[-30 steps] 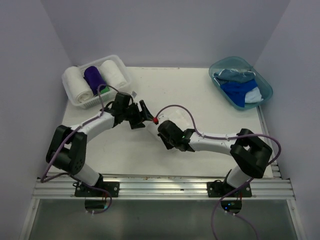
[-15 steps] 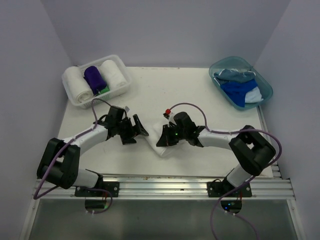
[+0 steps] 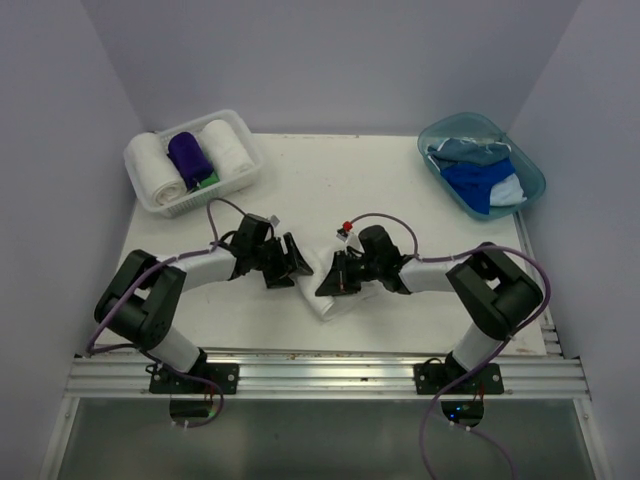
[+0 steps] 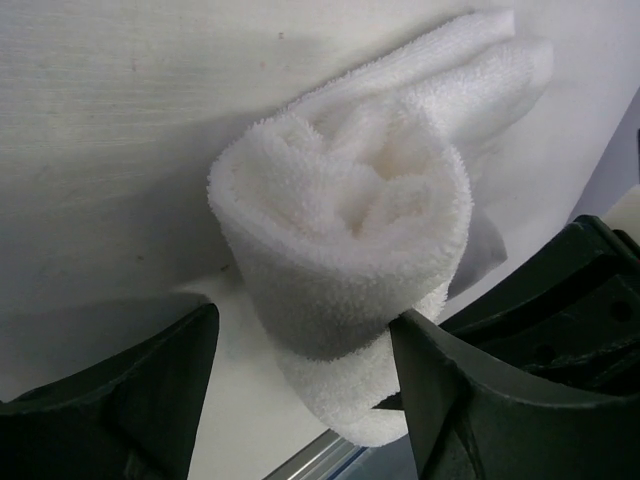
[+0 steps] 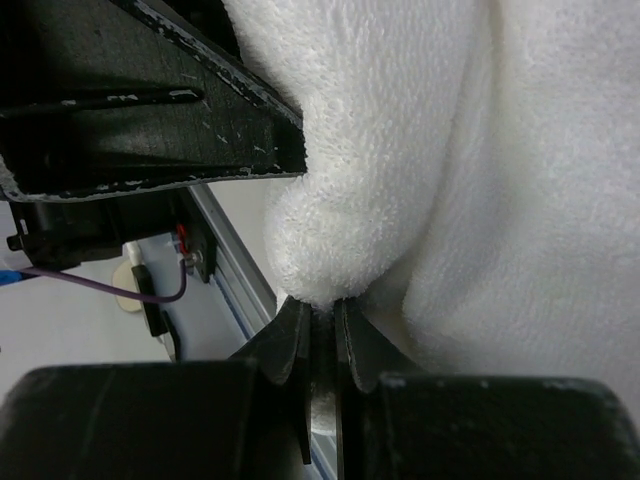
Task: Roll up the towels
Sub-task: Roll the towel, then place the rolled towel into the container
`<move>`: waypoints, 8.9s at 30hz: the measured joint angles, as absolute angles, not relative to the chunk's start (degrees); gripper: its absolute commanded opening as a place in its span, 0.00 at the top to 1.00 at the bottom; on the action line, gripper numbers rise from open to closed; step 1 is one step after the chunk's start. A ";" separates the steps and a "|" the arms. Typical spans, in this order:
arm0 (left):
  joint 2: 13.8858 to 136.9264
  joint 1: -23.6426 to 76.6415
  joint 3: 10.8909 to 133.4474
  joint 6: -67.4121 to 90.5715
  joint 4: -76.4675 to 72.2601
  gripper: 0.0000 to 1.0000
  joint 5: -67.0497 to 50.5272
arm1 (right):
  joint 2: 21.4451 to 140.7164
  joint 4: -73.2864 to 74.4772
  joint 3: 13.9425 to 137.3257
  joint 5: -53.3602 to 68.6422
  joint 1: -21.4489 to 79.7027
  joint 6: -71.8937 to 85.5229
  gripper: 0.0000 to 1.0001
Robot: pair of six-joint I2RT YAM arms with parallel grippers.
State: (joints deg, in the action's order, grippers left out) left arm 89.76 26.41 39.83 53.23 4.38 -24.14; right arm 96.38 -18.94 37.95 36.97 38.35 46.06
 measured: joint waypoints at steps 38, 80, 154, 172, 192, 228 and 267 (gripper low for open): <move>92.64 28.25 41.52 59.46 4.32 0.55 -23.42 | 86.70 24.23 60.97 -18.81 67.35 18.26 0.28; 66.26 18.72 34.83 63.77 18.92 0.16 -17.47 | 97.03 -8.69 49.63 17.45 49.50 27.29 1.00; 81.52 22.24 40.07 58.87 12.25 0.15 -20.82 | 95.64 13.13 58.48 1.48 51.24 16.67 0.89; 85.43 22.31 38.02 58.02 5.72 0.14 -27.49 | 101.01 -18.65 46.39 39.77 39.00 43.83 0.92; 89.82 23.77 37.12 60.97 -0.03 0.44 -28.01 | 105.06 -35.00 42.06 46.22 38.61 55.57 0.57; 86.91 19.77 64.34 50.41 31.90 0.69 -12.16 | 75.66 23.09 48.42 1.50 38.76 27.83 0.24; 137.16 -11.29 134.34 27.55 45.63 0.72 -37.30 | 84.44 25.71 55.20 0.75 38.76 27.03 0.24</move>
State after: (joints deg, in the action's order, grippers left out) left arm 137.16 -11.29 134.34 27.55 45.63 -37.30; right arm 84.44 25.71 55.20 0.75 38.76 27.03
